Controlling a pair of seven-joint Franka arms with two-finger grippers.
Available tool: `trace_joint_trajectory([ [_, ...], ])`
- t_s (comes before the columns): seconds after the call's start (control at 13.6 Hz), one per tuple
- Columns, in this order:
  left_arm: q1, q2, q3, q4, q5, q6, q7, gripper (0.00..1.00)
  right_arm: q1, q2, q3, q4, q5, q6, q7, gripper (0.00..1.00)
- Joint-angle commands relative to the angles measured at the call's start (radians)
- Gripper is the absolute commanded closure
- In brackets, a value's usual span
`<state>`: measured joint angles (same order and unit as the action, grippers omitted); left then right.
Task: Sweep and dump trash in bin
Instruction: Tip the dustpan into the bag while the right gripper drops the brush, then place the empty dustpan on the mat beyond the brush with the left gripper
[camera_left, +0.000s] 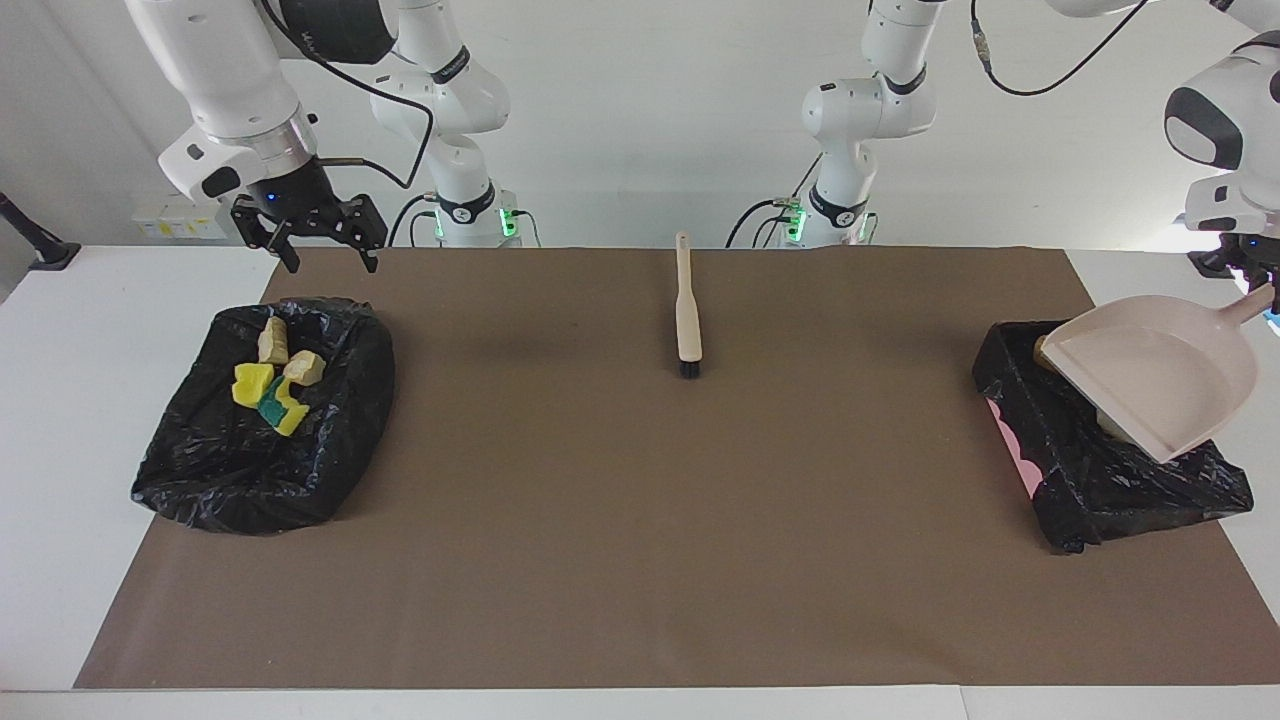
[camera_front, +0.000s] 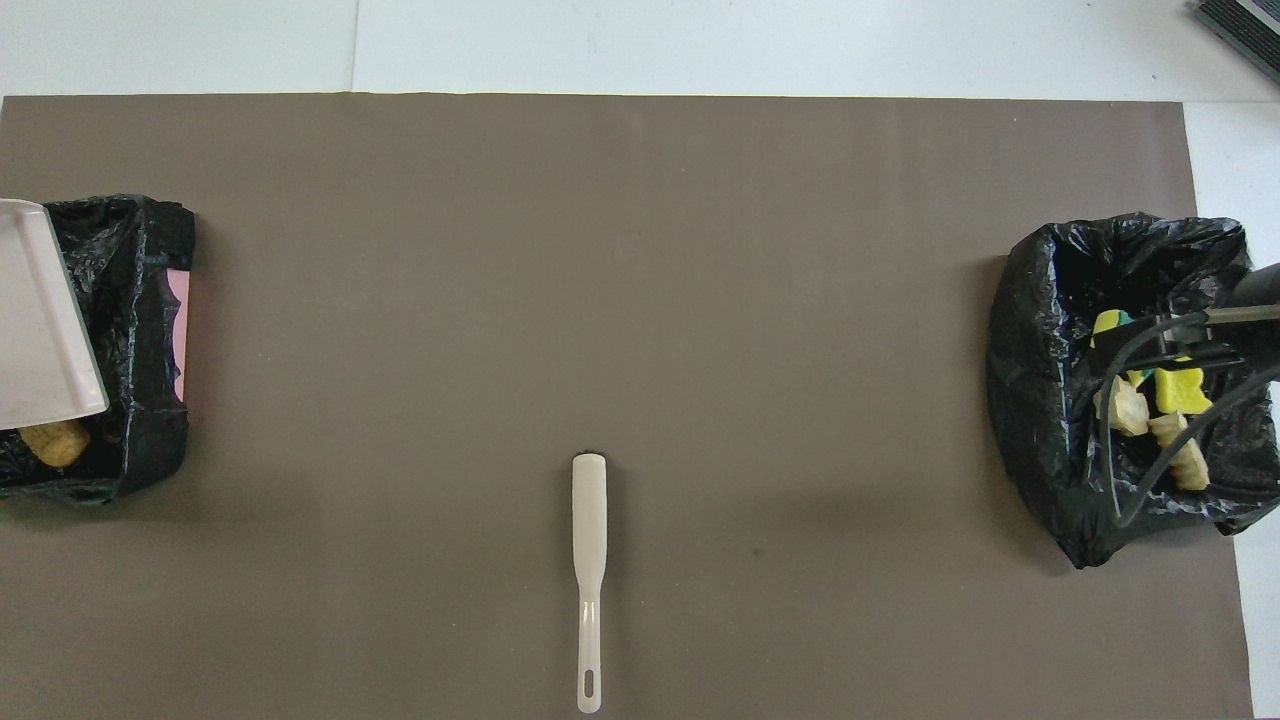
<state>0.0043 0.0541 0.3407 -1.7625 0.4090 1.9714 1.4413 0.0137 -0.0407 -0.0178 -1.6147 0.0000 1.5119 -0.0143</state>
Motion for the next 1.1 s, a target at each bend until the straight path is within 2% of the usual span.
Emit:
trace_joint_trajectory([
  [0.0, -0.029, -0.019, -0.044, -0.022, -0.088, -0.084, -0.16, 1.0, 0.002, 0.004, -0.011, 0.038, 0.018, -0.032, -0.02, 0.0],
  [0.29, -0.029, -0.014, -0.205, -0.046, -0.162, -0.172, -0.491, 1.0, 0.002, 0.002, -0.01, 0.033, 0.026, -0.032, -0.019, 0.0],
  [0.59, -0.044, 0.007, -0.368, -0.086, -0.233, -0.181, -0.859, 1.0, 0.002, 0.002, -0.011, 0.035, 0.026, -0.032, -0.019, 0.0],
  [0.81, -0.05, 0.067, -0.498, -0.075, -0.295, -0.155, -1.189, 1.0, 0.002, 0.002, -0.011, 0.035, 0.026, -0.032, -0.019, 0.0],
  [1.03, -0.052, 0.124, -0.639, -0.068, -0.308, -0.069, -1.48, 1.0, 0.002, 0.002, -0.011, 0.033, 0.026, -0.032, -0.019, 0.0],
])
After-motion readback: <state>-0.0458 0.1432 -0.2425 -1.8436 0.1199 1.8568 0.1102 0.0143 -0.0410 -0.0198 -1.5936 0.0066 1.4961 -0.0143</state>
